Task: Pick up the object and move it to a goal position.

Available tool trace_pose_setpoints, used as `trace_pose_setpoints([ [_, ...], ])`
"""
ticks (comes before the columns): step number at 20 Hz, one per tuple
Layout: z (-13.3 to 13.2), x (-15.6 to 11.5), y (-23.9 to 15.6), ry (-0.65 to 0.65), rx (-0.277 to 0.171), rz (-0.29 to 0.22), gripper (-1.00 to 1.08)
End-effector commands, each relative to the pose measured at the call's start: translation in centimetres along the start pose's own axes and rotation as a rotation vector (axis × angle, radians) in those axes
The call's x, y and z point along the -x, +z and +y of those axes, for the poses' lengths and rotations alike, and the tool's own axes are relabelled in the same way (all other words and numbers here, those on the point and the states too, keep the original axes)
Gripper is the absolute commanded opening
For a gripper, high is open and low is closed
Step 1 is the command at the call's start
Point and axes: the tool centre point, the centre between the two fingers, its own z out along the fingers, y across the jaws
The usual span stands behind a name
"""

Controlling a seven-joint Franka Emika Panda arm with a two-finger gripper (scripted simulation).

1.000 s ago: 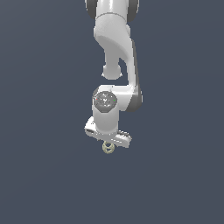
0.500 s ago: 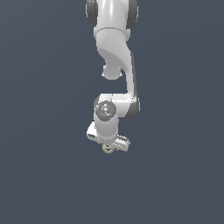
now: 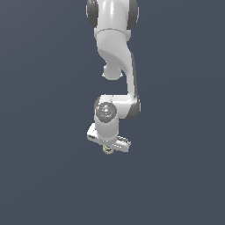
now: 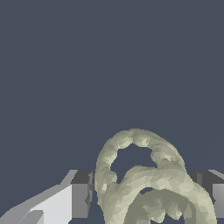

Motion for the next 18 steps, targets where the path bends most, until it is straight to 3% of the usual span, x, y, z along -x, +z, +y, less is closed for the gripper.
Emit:
trace_pose_setpoints([
  [1,0.0,0.0,0.0,0.000,0.000,0.000,-1.00],
  [10,-0.8,0.2,-1.3,0.000,0.000,0.000,-1.00],
  [18,-4.1,0.9,-6.9,0.000,0.000,0.000,-1.00],
])
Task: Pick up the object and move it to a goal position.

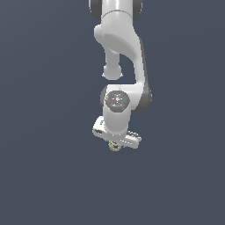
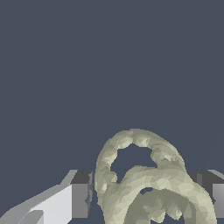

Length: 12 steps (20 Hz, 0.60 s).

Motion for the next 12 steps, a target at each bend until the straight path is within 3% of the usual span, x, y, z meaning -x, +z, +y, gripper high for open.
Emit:
trace_pose_setpoints([
  [1,-1.4,0.3,-2.3,-0.001,-0.001,0.001,-1.00],
  [12,-7.8,1.4,-13.0,0.000,0.000,0.001,-1.00],
])
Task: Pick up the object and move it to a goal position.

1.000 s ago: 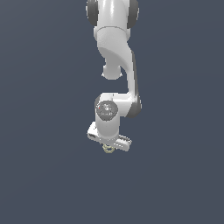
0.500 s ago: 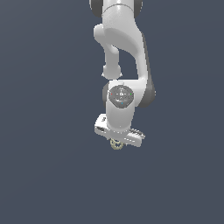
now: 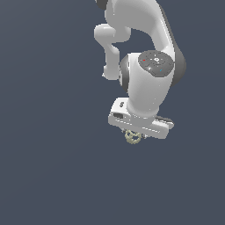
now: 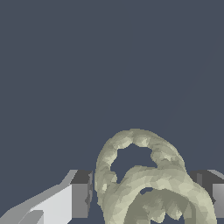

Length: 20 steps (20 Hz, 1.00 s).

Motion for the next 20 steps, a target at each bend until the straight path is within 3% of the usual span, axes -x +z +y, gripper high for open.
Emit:
trace_pose_setpoints([
  [1,-1.4,0.2,-2.3,0.001,0.001,-0.001,-1.00],
  [10,-4.7,0.5,-7.6,0.000,0.000,-0.001,-1.00],
  [20,-5.6,0.4,-8.9,0.000,0.000,-0.001,-1.00],
])
